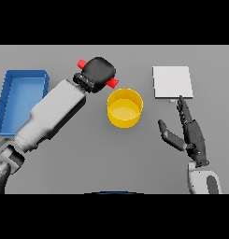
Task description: Pick up the red beaker and tilt it to pour out 1 green nut into yellow bowl. Pick up the yellow bowl and place it on the metallic measuring scale.
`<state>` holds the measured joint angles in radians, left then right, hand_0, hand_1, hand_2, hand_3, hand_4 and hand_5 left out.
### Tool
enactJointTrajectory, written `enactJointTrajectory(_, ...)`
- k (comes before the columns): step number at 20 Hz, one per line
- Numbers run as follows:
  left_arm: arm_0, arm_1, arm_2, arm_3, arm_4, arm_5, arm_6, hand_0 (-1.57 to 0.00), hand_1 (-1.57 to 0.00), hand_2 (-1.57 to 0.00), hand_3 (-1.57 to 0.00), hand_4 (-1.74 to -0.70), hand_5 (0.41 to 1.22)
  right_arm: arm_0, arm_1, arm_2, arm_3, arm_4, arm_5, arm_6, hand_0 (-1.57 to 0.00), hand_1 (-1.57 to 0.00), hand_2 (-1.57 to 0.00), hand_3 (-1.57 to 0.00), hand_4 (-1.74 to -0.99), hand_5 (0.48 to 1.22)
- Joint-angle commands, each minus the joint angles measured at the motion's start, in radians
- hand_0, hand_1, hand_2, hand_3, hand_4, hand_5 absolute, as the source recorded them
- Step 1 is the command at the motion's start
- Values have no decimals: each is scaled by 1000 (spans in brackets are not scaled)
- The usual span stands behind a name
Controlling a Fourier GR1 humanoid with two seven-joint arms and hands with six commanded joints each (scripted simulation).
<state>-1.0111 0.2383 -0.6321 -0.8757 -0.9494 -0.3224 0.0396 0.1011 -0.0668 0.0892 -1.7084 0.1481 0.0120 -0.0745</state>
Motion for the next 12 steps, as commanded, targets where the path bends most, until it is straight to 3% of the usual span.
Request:
enactJointTrajectory(1,-23,-10,-23,23,-23,-3,-17,-1571,-1571,-1571,-1295,-1719,1217,-9,-2,-7,2,-8,2,3,1,1,1,1,-1206,639)
enactJointTrajectory(5,-72,-17,-106,67,-96,-17,-99,-1571,-1571,-1571,-1458,-1727,1219,-4,1,-4,10,20,-21,-22,1,1,1,1,-1221,610)
enactJointTrajectory(12,-171,-7,-256,120,-243,-5,-193,-1571,-1571,-1571,-1547,-1737,1221,-20,2,-5,25,43,-43,-19,1,1,1,1,-1160,569)
